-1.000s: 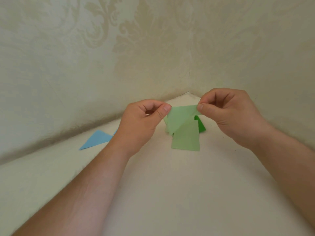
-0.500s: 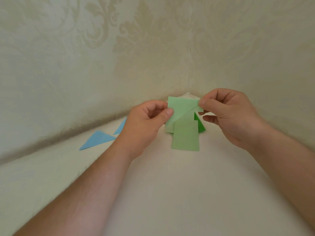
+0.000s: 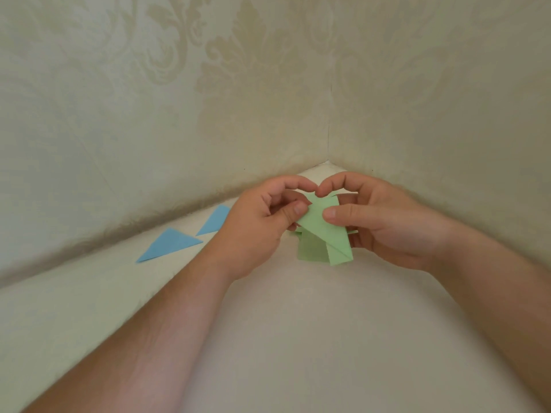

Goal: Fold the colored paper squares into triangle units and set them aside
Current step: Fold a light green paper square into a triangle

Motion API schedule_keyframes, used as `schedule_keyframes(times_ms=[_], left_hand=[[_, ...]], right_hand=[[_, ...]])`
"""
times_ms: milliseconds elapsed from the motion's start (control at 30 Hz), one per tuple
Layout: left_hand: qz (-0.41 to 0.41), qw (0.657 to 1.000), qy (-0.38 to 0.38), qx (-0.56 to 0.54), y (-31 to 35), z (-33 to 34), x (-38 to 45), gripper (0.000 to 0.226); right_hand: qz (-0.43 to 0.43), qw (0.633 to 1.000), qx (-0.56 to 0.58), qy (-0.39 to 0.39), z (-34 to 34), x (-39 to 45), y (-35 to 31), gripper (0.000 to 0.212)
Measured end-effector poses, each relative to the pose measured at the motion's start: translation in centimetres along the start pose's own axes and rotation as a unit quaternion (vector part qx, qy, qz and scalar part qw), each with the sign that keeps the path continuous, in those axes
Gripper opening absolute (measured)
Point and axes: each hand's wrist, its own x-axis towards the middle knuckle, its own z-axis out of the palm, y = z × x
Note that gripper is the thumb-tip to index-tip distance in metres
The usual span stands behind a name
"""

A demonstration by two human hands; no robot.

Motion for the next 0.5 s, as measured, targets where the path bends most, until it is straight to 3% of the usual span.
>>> schedule_keyframes(times_ms=[167,333,500], left_hand=[[-0.003,1.0,0.012,-0.025,0.15,-0.08,0.04,0.031],[-0.013,0.997,0.017,-0.076,0.02,-0.07,0.15,0.027],[-0.017,0.997,0.032,-0.071,-0.11,-0.18,0.13,0.025]], right_hand=[[0.013,0.997,0.056,-0.043,-0.31,-0.09,-0.23,0.052],[0.008,0.993,0.116,-0.026,0.08,-0.14,-0.52,0.022],[0.014,0.99,0.135,-0.041,-0.15,-0.13,-0.6,0.027]])
